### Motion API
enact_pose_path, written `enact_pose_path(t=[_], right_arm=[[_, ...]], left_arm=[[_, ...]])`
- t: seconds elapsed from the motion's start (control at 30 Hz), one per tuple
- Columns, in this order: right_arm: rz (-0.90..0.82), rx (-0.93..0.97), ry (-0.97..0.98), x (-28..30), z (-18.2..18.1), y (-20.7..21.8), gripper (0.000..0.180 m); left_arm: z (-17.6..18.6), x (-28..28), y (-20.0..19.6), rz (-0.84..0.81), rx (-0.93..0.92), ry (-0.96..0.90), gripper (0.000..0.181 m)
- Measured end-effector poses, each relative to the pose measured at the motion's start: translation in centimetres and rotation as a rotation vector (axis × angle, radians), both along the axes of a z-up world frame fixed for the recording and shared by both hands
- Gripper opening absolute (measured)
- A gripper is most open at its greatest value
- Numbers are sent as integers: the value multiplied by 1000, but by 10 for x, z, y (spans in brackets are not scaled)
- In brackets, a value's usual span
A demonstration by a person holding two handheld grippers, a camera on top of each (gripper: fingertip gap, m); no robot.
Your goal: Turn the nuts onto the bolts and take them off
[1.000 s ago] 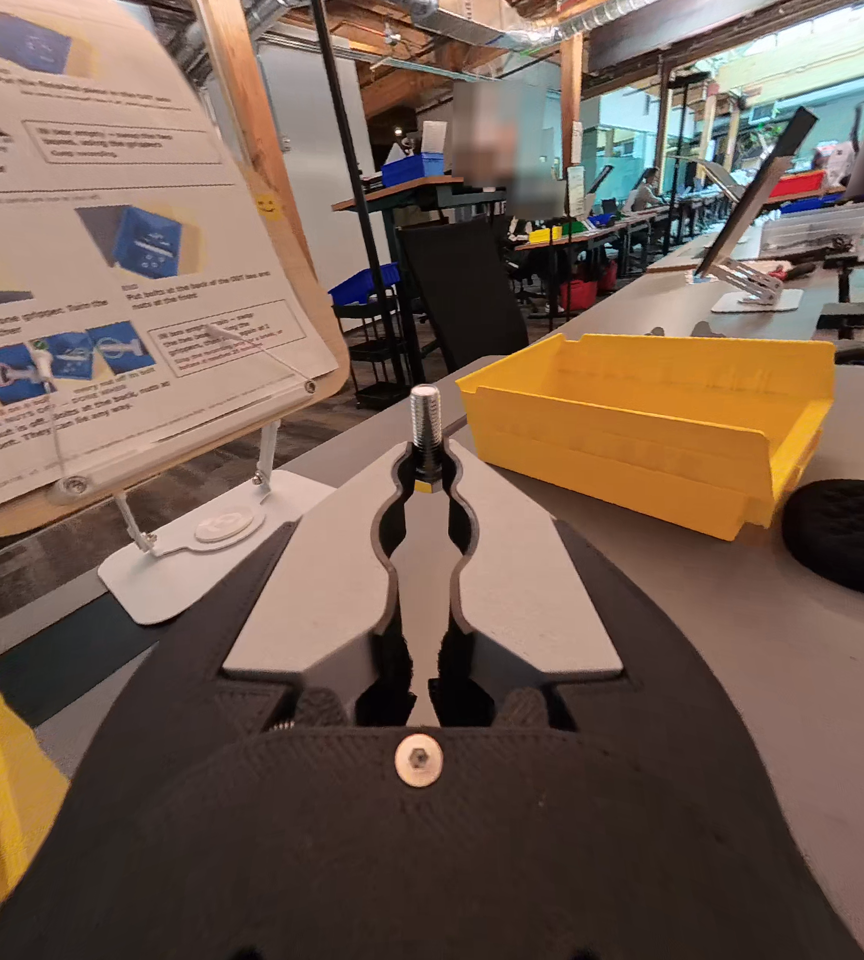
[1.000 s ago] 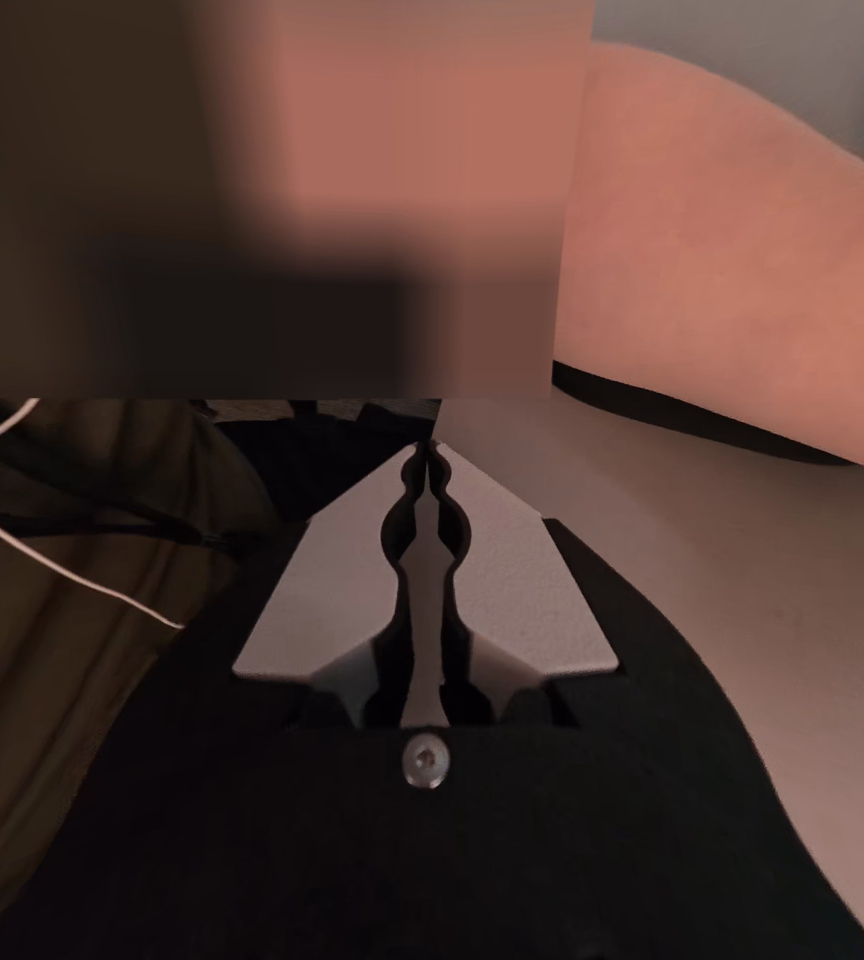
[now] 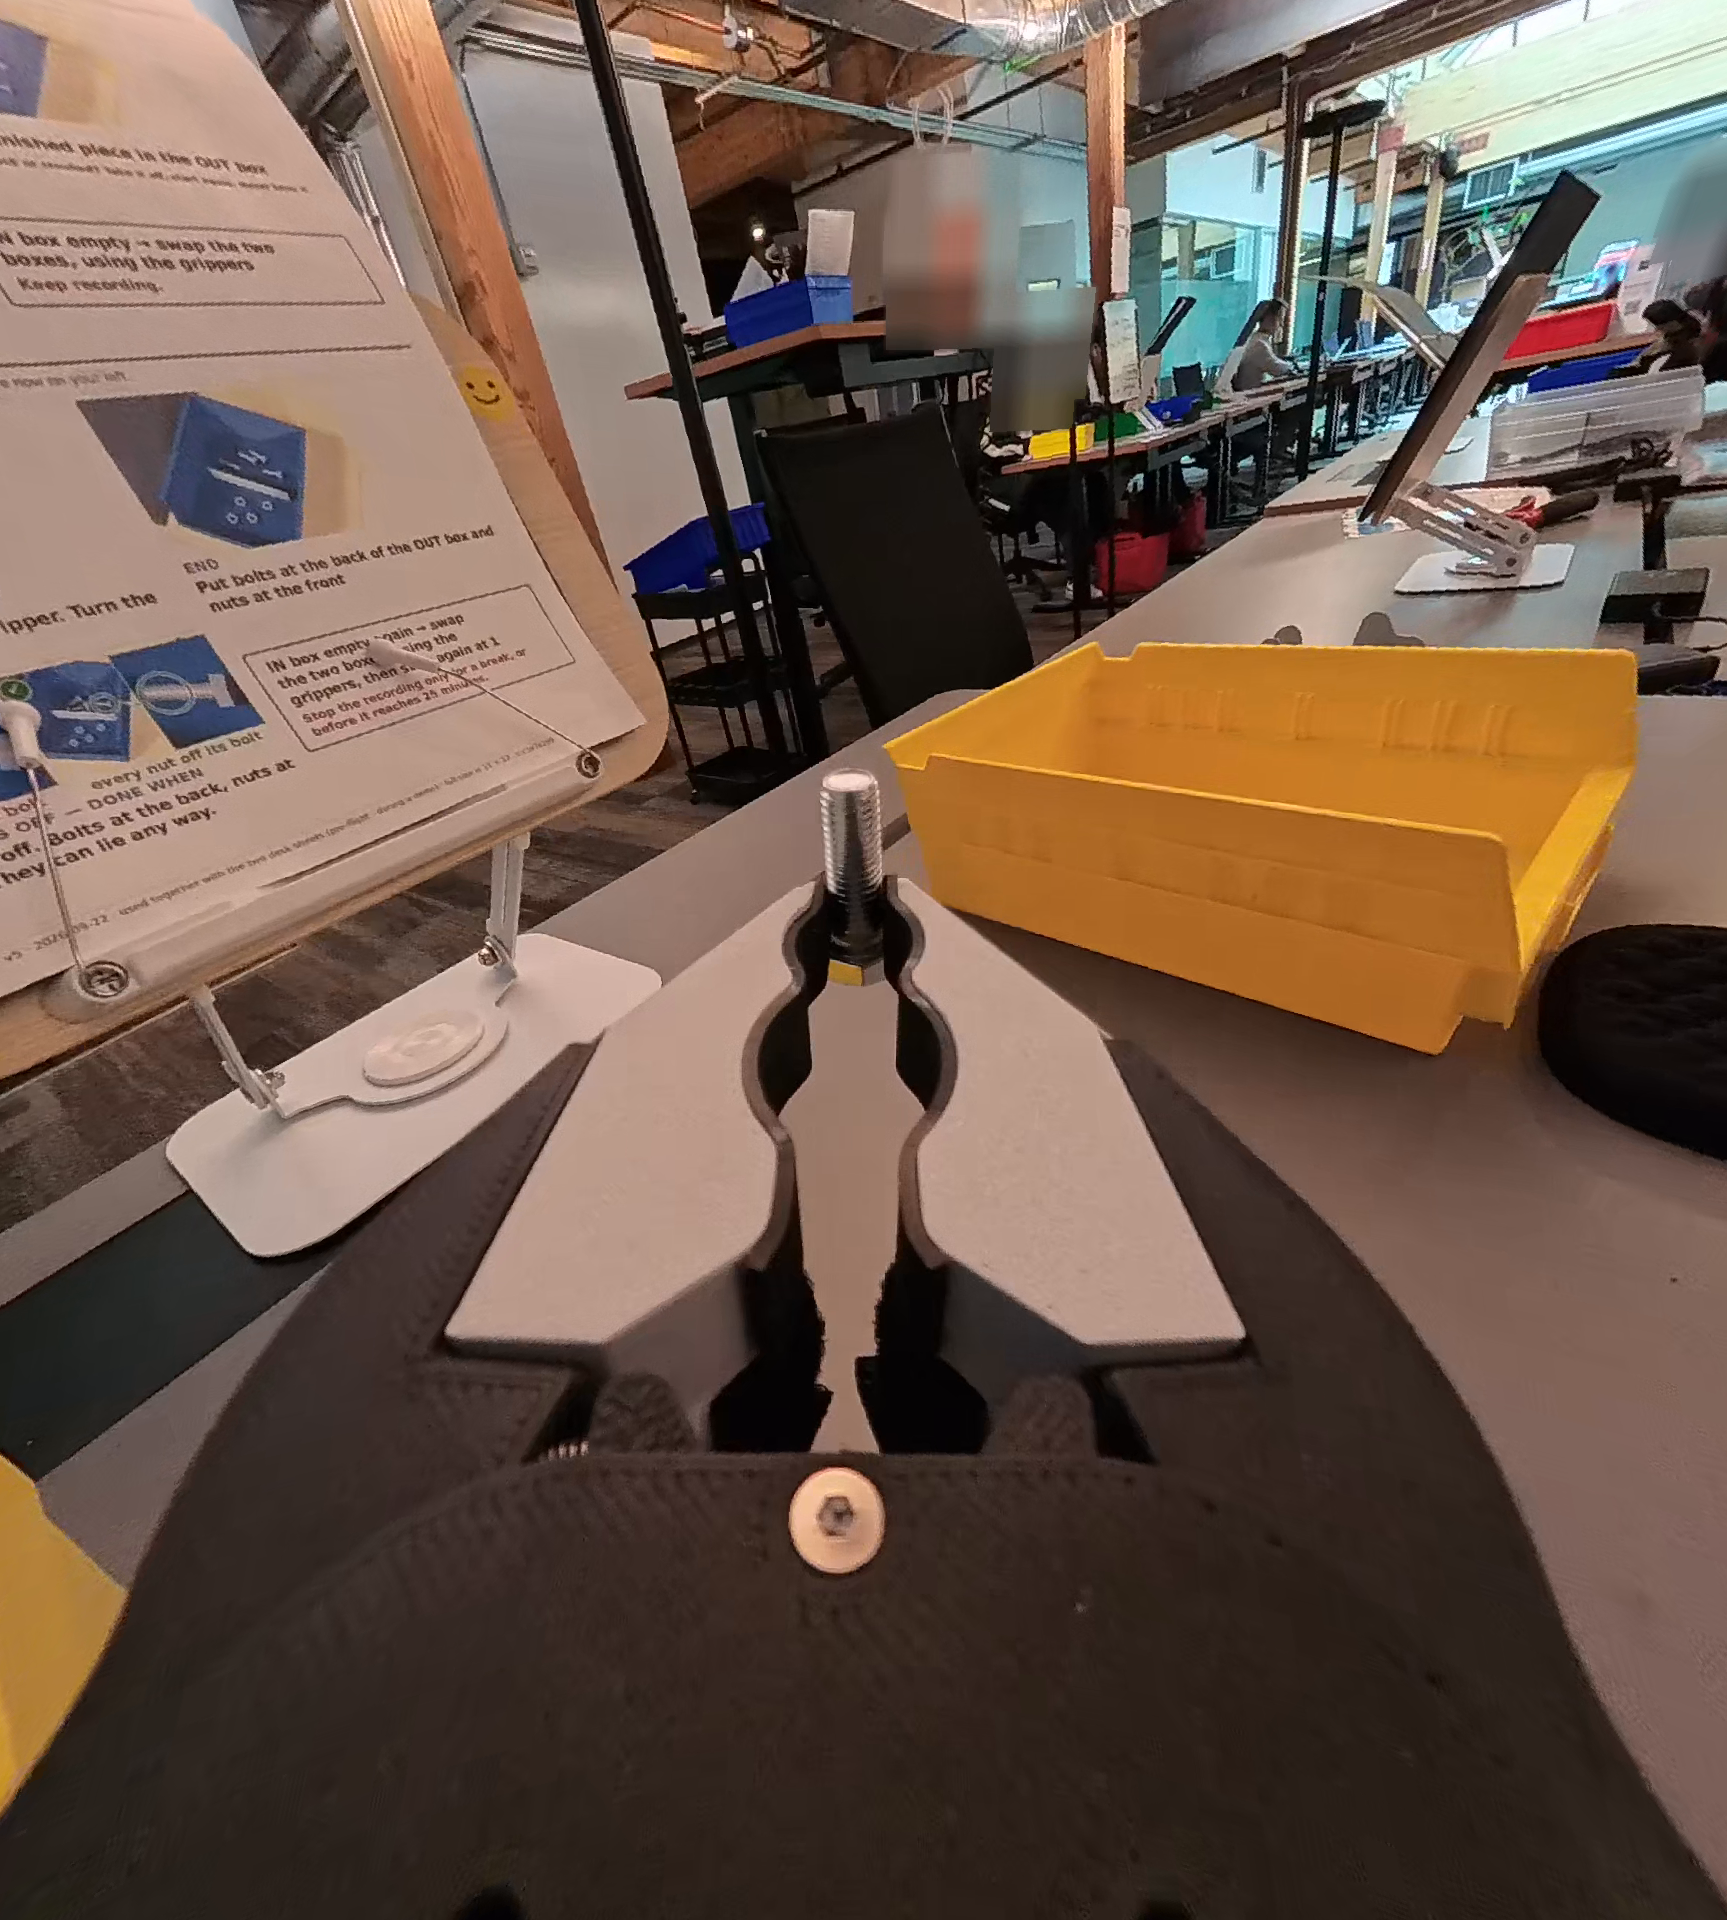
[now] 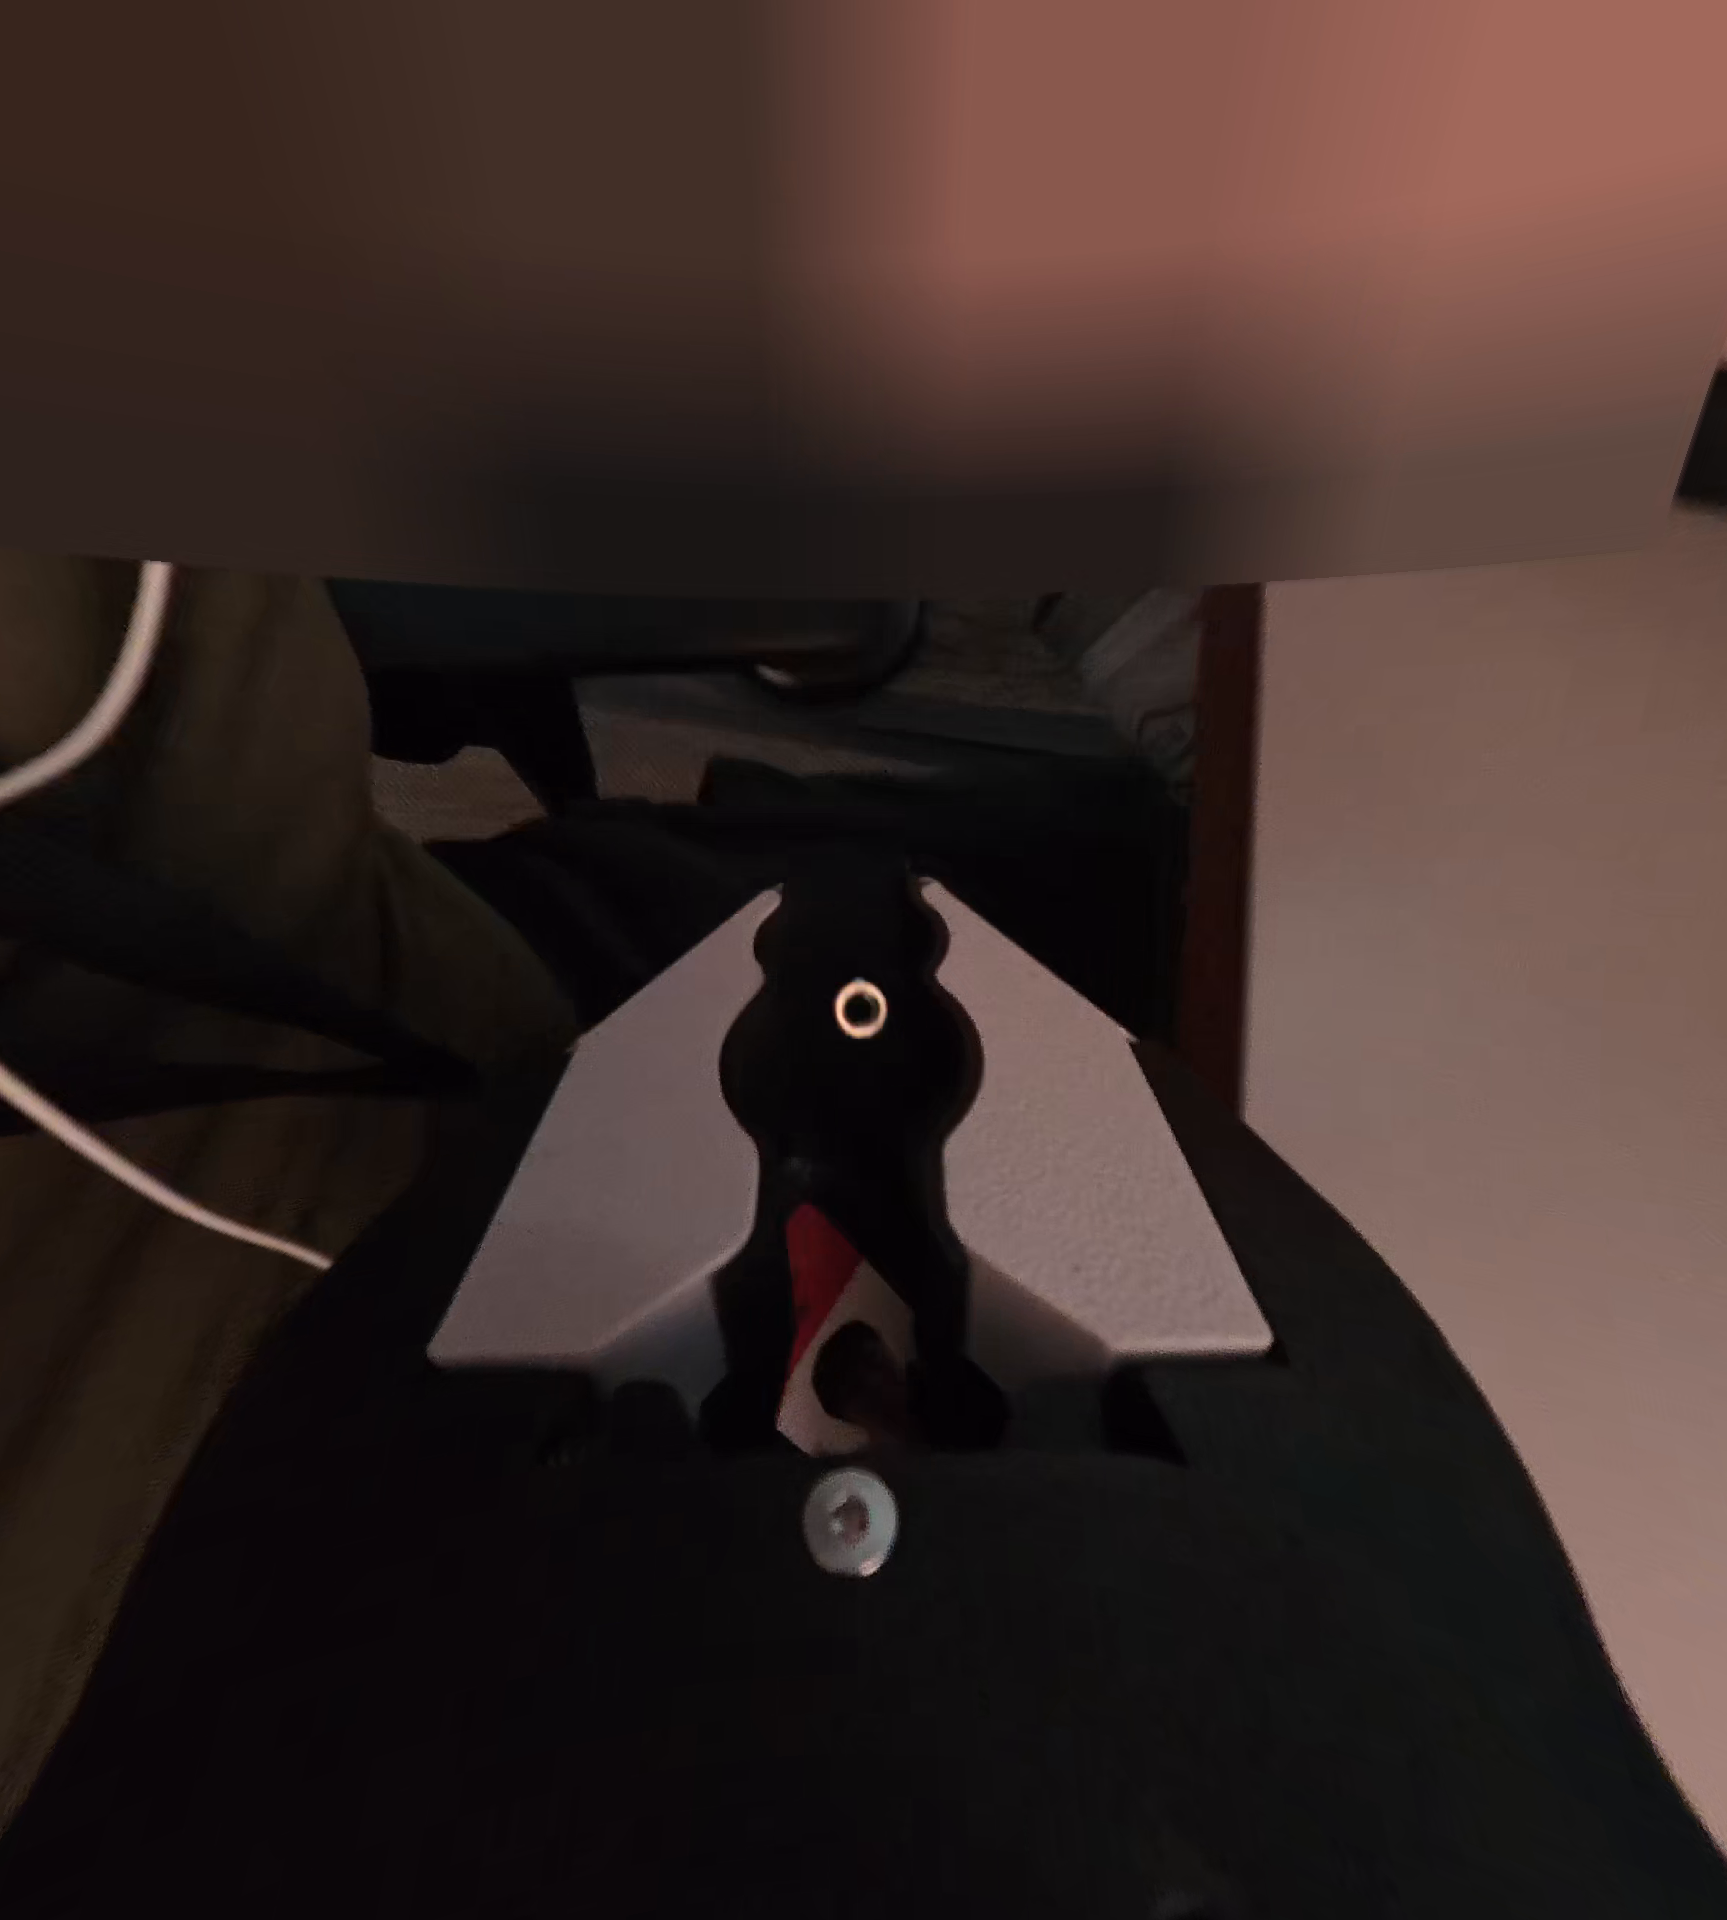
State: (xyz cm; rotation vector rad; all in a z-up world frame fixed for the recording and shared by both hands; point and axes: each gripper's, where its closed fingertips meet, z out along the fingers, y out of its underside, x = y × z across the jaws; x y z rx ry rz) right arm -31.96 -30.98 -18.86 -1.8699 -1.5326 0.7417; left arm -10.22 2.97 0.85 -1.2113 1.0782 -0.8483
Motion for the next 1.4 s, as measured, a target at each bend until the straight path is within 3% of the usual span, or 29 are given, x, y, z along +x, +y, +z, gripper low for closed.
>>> enact_pose_path(t=[0.17,0.37,1.03,1.13,1.2,1.3,1.4], right_arm=[[14,-19,-46,2,-42,-21,20],[47,10,-143,4,-86,-12,21],[108,-60,-207,2,-105,-20,18],[117,-100,-124,-3,-79,-30,18],[111,-115,-22,-4,-37,-32,17],[57,8,125,13,58,-2,17],[-66,254,209,58,165,60,16]], left_arm=[[-6,-1,2,18,13,21,7],[-6,0,3,14,6,23,7],[-9,4,-2,-15,-9,40,7],[-11,5,-2,-20,-17,43,7],[-12,6,-3,-28,-22,47,7],[-13,8,-7,-38,-13,58,7],[-18,11,-11,-55,-8,74,7]])
